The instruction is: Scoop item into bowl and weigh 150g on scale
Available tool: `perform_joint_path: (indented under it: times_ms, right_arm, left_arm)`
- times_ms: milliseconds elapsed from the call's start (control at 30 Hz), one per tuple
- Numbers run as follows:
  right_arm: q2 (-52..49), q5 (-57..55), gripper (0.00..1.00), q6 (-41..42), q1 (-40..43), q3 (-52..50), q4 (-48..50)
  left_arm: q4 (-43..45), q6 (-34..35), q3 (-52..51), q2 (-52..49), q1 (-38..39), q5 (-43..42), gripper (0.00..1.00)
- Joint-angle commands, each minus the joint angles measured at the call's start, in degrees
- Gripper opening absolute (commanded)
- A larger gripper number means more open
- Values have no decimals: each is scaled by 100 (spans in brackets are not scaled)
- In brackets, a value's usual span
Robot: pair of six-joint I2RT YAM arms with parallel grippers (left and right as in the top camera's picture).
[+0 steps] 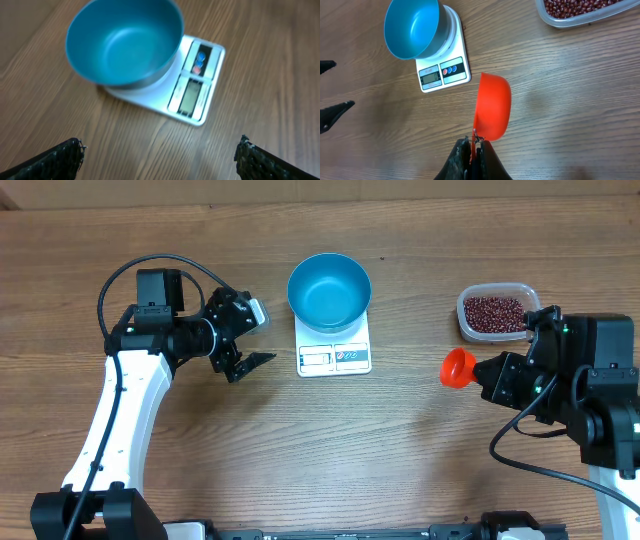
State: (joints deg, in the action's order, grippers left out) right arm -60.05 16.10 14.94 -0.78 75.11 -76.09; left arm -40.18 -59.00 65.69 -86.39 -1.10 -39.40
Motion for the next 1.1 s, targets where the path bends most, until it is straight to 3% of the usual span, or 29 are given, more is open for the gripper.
perform_joint_path:
  times_ms: [0,167,400,500,867,1067]
  right_arm:
    - [26,-24,4,-24,22,114,26]
    - [26,-24,4,-24,22,114,24]
    - [26,-24,4,-24,20,114,11]
    - [26,-24,4,-24,20,114,13]
    - [26,-24,4,-24,20,114,9]
    - [26,-24,4,-24,22,111,7]
  left_arm:
    - [15,-122,122,-48,44,750,100]
    - [13,-122,122,-48,44,1314,100]
    - [15,-122,122,-48,48,1399,99]
    - [50,-125,122,-48,50,894,99]
    - [570,-122,122,-48,50,-2391,99]
    - [549,-118,122,-48,50,-2625,99]
